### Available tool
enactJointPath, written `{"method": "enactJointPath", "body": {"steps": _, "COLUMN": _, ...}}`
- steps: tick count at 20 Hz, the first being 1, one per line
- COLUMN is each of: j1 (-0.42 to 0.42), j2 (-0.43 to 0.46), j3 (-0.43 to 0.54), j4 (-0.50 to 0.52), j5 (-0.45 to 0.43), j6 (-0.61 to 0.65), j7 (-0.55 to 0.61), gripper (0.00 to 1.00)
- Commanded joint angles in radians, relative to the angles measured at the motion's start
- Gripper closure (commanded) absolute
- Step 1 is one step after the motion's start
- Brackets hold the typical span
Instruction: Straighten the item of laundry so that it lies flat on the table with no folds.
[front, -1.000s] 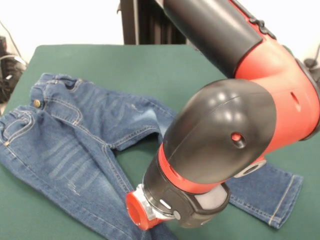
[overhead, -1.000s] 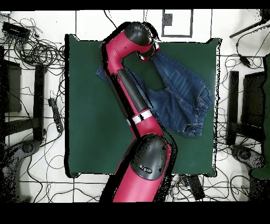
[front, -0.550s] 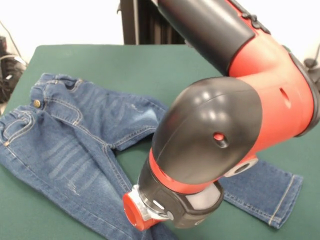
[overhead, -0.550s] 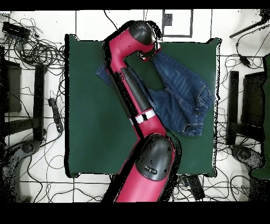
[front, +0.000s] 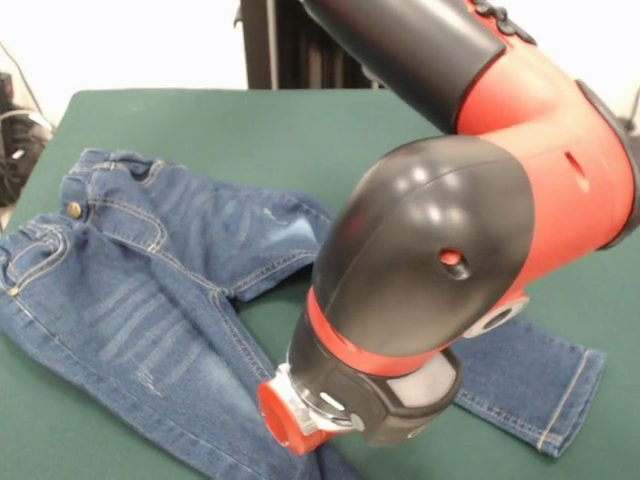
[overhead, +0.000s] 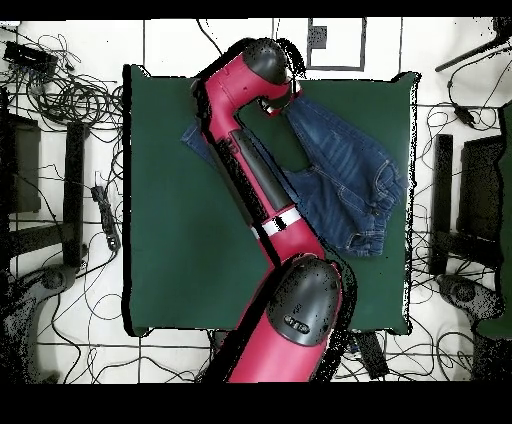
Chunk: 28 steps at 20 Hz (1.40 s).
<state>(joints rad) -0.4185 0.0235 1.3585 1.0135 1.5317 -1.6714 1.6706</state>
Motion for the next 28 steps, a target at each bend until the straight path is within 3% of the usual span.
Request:
{"method": "enactJointPath", "body": {"steps": 1, "j1": 0.069, "j2": -0.001, "j3": -0.008, "j4": 0.13, "j5": 0.102, "j6": 0.03, "j7": 0.425, "gripper": 1.0}}
{"method": "enactJointPath", "body": {"steps": 14, "j1": 0.071, "j2": -0.005, "j3": -0.019, "j4": 0.151, "j5": 0.104, "j6": 0.039, "j7": 0.453, "gripper": 1.0}}
{"method": "enactJointPath", "body": {"steps": 22, "j1": 0.014, "j2": -0.042, "j3": 0.006, "j4": 0.279, "j5": 0.166, "j6": 0.056, "j7": 0.478, "gripper": 1.0}}
{"method": "enactJointPath", "body": {"steps": 28, "j1": 0.012, "j2": -0.063, "j3": -0.004, "j4": 0.312, "j5": 0.201, "j6": 0.068, "j7": 0.504, "gripper": 1.0}}
